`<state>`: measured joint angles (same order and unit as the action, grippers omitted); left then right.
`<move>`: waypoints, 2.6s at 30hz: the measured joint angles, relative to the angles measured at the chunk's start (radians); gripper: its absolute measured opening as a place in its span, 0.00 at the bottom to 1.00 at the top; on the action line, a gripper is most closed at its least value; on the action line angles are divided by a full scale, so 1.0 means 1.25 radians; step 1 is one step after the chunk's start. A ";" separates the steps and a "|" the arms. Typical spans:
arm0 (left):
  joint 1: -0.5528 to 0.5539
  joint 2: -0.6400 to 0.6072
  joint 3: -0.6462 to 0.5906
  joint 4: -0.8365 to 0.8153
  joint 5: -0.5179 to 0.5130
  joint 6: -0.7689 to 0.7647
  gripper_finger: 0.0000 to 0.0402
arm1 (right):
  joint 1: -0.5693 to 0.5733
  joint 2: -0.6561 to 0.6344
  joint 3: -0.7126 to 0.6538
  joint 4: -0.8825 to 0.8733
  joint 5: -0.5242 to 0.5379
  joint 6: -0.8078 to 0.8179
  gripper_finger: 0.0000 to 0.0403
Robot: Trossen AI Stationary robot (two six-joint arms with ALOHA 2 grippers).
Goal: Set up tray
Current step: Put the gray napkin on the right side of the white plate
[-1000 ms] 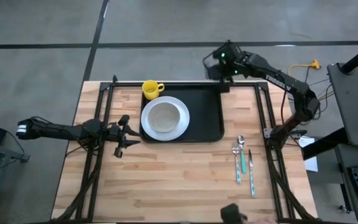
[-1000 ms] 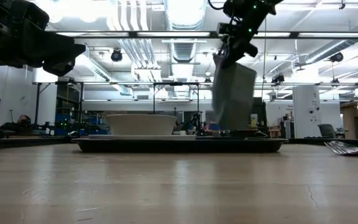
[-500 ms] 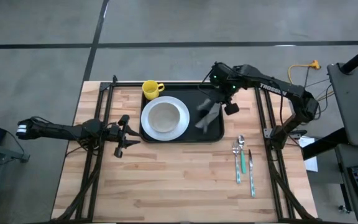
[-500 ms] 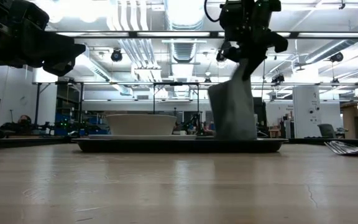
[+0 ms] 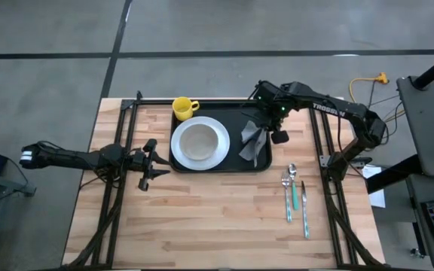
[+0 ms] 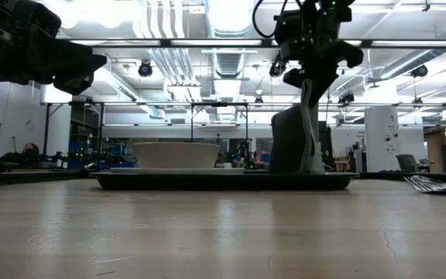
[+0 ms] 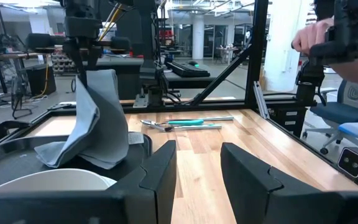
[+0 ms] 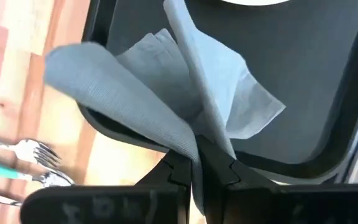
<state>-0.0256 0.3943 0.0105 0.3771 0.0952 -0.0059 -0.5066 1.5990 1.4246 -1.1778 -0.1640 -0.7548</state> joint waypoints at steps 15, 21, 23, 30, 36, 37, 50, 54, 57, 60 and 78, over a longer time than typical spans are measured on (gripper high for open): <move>0.000 0.000 0.000 0.000 0.000 0.000 0.27 | 0.000 0.000 -0.026 0.006 -0.073 0.107 0.11; 0.000 0.000 0.000 0.000 0.000 0.000 0.27 | 0.003 0.000 -0.033 0.002 -0.073 0.120 0.26; 0.000 0.000 0.000 0.000 0.000 0.000 0.27 | 0.004 0.000 -0.034 -0.009 -0.073 0.120 0.32; 0.000 0.000 0.000 0.000 0.000 0.000 0.27 | 0.004 -0.002 -0.010 -0.099 -0.070 0.140 0.49; 0.000 0.000 0.000 0.000 0.000 0.000 0.27 | 0.004 -0.002 0.055 -0.185 0.001 0.144 0.57; 0.000 0.000 0.000 0.000 0.000 0.000 0.27 | 0.004 -0.002 0.066 -0.183 0.024 0.144 0.58; 0.000 0.000 0.000 0.000 0.000 0.000 0.27 | 0.032 0.033 0.066 -0.078 -0.057 0.227 0.56; 0.000 0.000 0.000 0.000 0.000 0.000 0.27 | 0.066 0.035 0.025 -0.056 -0.068 0.222 0.56; 0.000 0.000 0.000 0.000 0.000 0.000 0.27 | 0.094 0.037 -0.002 -0.046 -0.085 0.251 0.56; 0.000 0.000 0.000 0.000 0.000 0.000 0.27 | 0.134 0.037 -0.027 -0.026 -0.085 0.282 0.56; 0.000 0.000 0.000 0.000 0.000 0.000 0.27 | 0.370 0.037 -0.152 0.218 0.154 0.358 0.56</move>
<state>-0.0257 0.3943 0.0109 0.3775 0.0952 -0.0061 -0.0440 1.6447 1.2348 -0.9052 0.0281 -0.3067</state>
